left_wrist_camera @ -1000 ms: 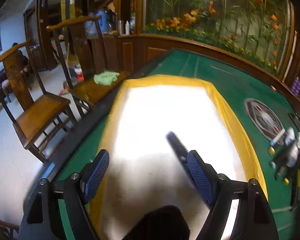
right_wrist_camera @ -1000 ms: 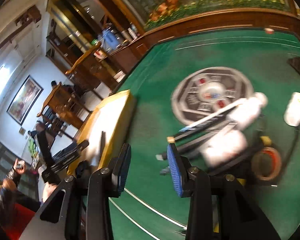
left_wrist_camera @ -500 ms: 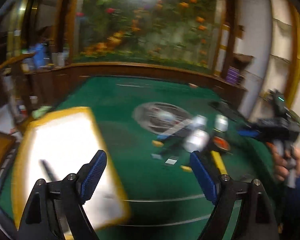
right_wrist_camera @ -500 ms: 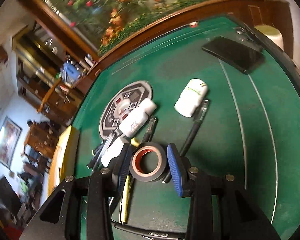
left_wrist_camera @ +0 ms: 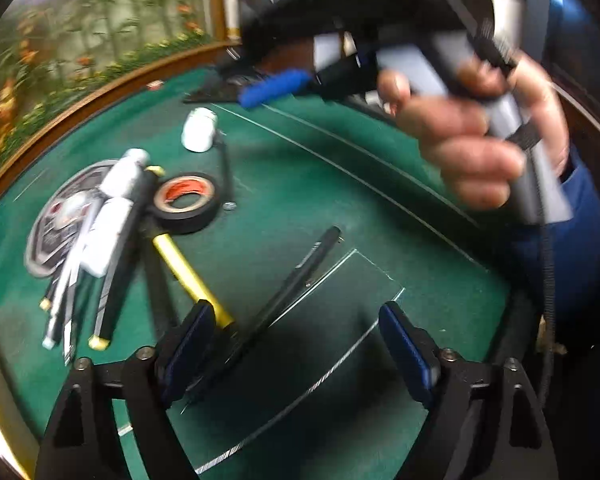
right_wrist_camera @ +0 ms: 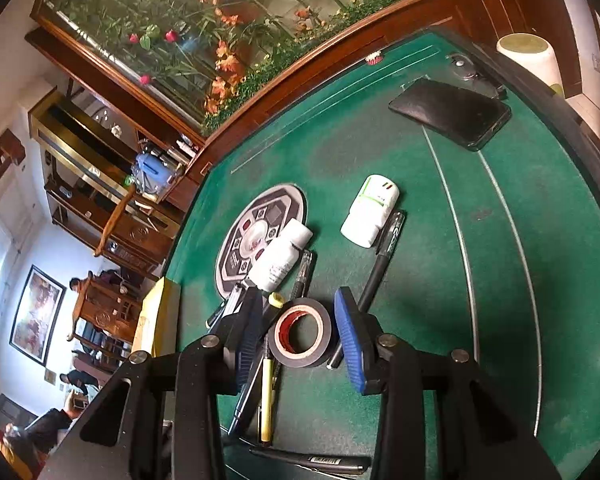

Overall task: Organize rigid objects
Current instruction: 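Move both open tools back over the items on the green table, then grasp the white green-labelled bottle with the right tool while the left tool grasps a black pen, then carry the bottle and pen to the white tray and release both there, then move both open tools back over the remaining items on the table, then grasp the black tape roll with the right tool while the left tool grasps a black marker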

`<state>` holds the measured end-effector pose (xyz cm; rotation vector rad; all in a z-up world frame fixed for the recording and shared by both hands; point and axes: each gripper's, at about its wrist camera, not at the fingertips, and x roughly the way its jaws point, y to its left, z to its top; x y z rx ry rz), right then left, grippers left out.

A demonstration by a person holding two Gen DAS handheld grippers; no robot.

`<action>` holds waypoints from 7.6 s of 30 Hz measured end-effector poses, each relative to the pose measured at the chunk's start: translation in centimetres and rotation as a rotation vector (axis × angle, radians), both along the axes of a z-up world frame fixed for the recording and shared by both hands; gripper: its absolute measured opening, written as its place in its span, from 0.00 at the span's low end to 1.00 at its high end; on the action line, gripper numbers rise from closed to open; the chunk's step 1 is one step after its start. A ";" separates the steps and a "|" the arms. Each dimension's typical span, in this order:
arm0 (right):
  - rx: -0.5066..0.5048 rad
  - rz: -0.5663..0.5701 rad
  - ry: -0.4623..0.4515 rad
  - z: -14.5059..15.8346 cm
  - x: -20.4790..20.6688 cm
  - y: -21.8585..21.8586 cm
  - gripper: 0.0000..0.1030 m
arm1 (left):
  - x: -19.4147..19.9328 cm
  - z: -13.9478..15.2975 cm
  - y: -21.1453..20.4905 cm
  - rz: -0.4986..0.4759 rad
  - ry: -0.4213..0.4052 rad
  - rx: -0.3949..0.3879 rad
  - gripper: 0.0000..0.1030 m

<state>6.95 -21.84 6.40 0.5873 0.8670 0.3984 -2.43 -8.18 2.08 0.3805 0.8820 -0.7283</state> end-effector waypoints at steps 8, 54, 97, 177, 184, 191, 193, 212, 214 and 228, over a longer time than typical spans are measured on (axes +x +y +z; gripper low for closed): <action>0.024 -0.057 0.018 -0.2 0.2 -2.0 0.35 | 1.7 -1.0 -1.7 0.025 0.045 0.026 0.24; -0.170 -0.021 -0.071 2.4 6.2 4.2 0.33 | -2.3 0.8 7.9 0.387 0.045 -0.264 0.09; -0.247 0.624 -0.140 3.3 -0.8 38.7 0.33 | -1.8 2.7 35.0 1.001 -0.101 -0.426 0.09; -0.014 -0.016 0.138 -3.5 2.9 1.0 0.40 | 2.4 0.5 8.0 0.428 0.077 -0.224 0.33; -0.014 0.014 0.129 -3.1 2.4 1.6 0.40 | 3.5 0.0 9.0 0.459 0.108 -0.243 0.32; -0.046 0.036 0.121 -3.0 2.4 2.4 0.40 | 5.9 -0.4 7.4 0.453 0.121 -0.221 0.32; -0.070 0.056 0.119 -3.0 2.4 3.0 0.40 | 6.5 -0.6 7.0 0.474 0.120 -0.213 0.29; -0.431 0.192 -0.011 -3.6 1.7 9.0 0.67 | 2.5 -1.0 11.6 0.537 0.206 -0.341 0.24; -0.462 0.188 -0.010 -4.0 1.8 9.2 0.67 | 2.8 -1.0 11.8 0.543 0.212 -0.350 0.24; -0.511 0.138 -0.042 -3.5 1.4 8.7 0.59 | 2.3 -0.4 10.2 0.517 0.123 -0.271 0.14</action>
